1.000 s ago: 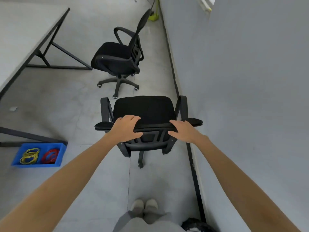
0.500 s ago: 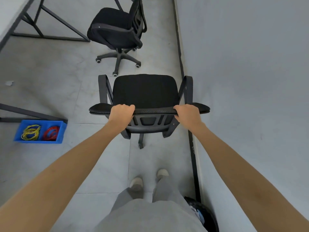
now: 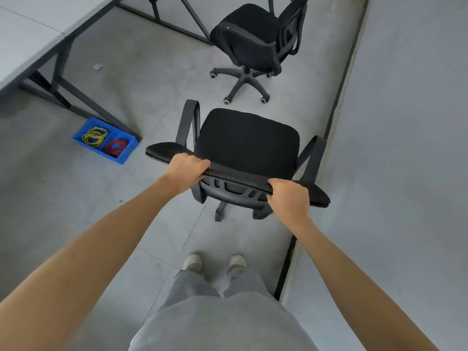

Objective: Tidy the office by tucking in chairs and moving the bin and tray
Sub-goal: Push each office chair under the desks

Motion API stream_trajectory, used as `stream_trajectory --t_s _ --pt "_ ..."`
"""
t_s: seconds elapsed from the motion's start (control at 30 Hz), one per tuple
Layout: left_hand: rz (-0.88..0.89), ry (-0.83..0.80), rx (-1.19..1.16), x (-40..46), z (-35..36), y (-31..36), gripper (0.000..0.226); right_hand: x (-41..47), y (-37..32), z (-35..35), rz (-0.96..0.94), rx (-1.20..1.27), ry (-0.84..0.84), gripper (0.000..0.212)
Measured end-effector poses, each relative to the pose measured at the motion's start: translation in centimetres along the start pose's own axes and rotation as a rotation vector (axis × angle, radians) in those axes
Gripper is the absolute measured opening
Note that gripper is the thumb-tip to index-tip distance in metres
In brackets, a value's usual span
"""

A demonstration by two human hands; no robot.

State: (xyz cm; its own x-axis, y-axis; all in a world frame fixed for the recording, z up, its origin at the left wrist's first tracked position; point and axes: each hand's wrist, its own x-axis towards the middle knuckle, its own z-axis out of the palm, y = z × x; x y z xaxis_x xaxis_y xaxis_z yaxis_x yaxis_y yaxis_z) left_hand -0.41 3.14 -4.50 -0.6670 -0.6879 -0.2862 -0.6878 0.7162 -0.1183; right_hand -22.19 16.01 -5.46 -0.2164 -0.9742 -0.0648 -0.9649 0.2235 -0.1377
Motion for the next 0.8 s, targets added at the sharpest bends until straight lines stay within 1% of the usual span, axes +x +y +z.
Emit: stream_trajectory --t_s 0.07,0.13,0.17,0.23,0.27,0.37,0.5,0.67,0.8 --pt "-0.011 -0.002 -0.012 -1.3 0.4 0.5 0.018 -0.5 0.2 0.3 -0.036 0.025 0.032 0.029" --pt "-0.011 0.096 -0.042 -2.7 1.4 0.9 0.012 -1.0 0.3 0.5 -0.111 0.012 0.093 0.036" --pt "-0.003 0.157 -0.057 -3.5 1.7 1.0 0.013 -1.1 0.3 0.6 -0.159 -0.001 0.138 0.040" --pt "-0.003 0.229 -0.086 -5.4 2.5 1.1 0.031 -1.5 0.0 0.7 -0.241 -0.020 0.202 0.047" --pt "-0.028 0.240 -0.098 -6.4 2.8 1.2 0.035 -1.6 -0.2 0.8 -0.276 -0.020 0.221 0.048" --pt "-0.105 0.248 -0.190 -9.2 3.8 2.3 0.037 -1.9 -0.8 1.1 -0.376 0.005 0.223 0.046" --pt "-0.252 0.305 -0.234 -12.6 5.5 3.5 0.033 -2.1 -1.9 1.5 -0.540 0.024 0.205 0.049" --pt "-0.505 0.287 -0.194 -16.8 7.5 6.2 0.033 -2.3 -3.1 2.1 -0.731 0.030 0.126 0.055" --pt "-0.706 0.325 -0.220 -19.7 7.4 8.3 0.031 -2.0 -5.0 2.2 -0.886 0.065 0.104 0.052"
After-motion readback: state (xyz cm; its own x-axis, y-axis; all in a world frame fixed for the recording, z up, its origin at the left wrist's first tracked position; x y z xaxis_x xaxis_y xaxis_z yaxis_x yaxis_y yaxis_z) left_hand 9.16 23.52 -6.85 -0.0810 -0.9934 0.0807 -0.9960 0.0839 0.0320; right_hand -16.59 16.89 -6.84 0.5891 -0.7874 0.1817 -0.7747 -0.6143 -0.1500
